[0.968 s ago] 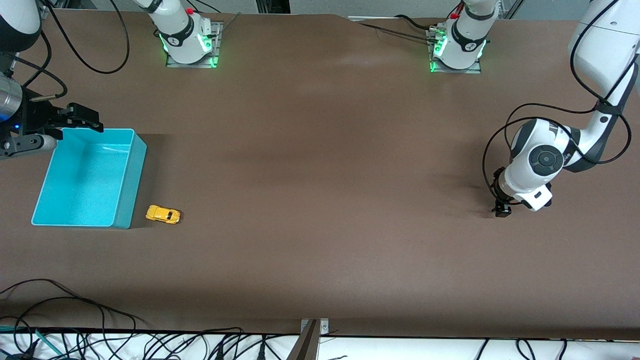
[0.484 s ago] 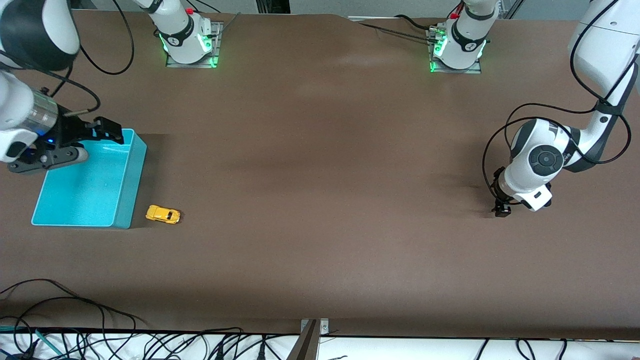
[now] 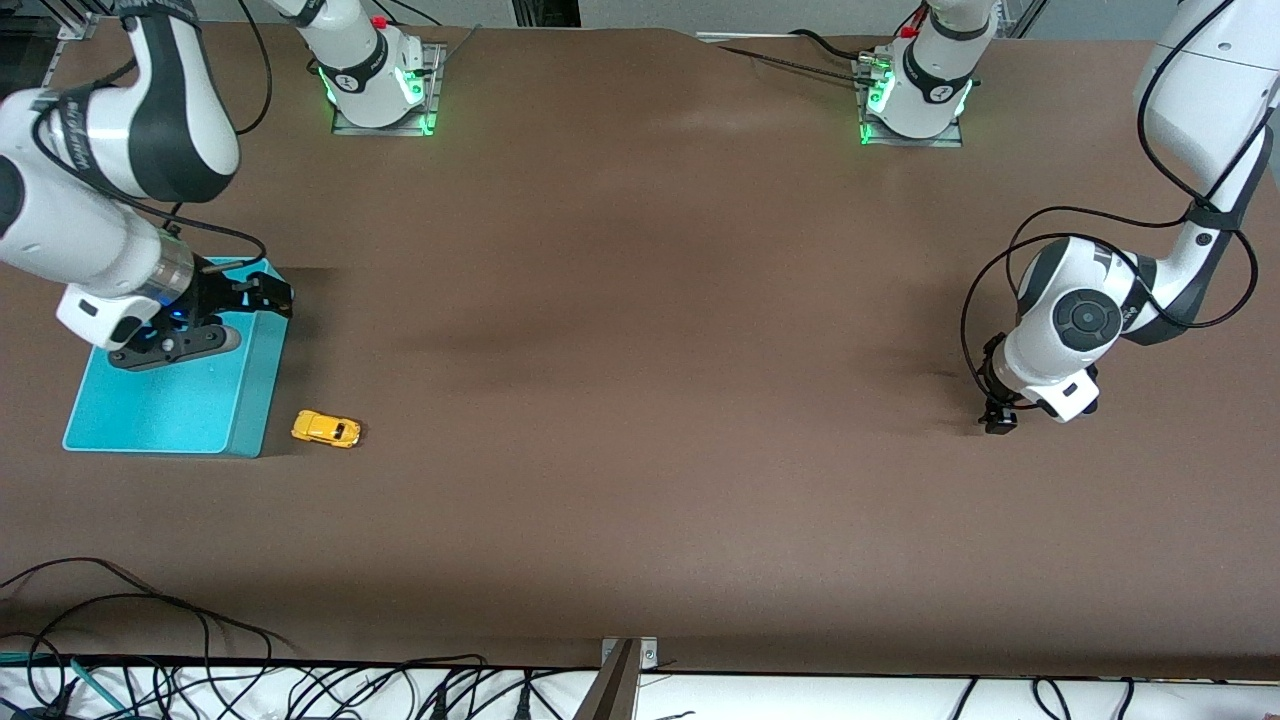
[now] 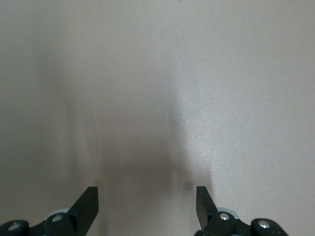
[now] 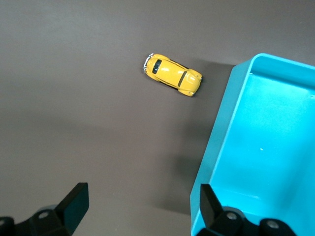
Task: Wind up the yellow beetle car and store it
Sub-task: 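Reach the right gripper to the car while the left gripper withdraws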
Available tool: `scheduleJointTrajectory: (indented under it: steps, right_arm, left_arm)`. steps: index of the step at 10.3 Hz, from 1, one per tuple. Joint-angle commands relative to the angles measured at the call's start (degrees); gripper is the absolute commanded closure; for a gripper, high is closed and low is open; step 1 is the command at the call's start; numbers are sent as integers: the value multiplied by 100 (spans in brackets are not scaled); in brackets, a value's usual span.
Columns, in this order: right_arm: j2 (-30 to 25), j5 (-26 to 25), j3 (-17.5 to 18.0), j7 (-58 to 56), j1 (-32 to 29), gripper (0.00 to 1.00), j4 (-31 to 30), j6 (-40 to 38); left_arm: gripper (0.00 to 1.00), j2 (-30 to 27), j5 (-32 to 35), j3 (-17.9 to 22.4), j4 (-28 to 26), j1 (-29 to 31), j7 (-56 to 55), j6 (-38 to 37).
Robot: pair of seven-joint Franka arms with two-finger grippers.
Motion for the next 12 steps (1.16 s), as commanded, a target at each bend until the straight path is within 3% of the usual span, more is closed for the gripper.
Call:
scheduleJointTrajectory:
  steps: [1, 6, 9, 12]
  right_arm:
    - [-41, -82, 11, -115, -12, 0, -724, 844]
    - [461, -82, 160, -1866, -12, 0, -691, 1136]
    - [820, 206, 161, -4704, -143, 0, -542, 1585]
    - [1356, 1162, 152, -6631, -328, 0, -138, 1594]
  left_arm:
    - [12, -113, 169, -37, -71, 32, 15, -72]
    - [13, -201, 56, -220, -27, 180, 925, -107]
    - [13, -403, -515, -1316, -9, 1363, 2944, -536]
    - [0, -429, -516, -2704, 122, 2744, 4475, -1143]
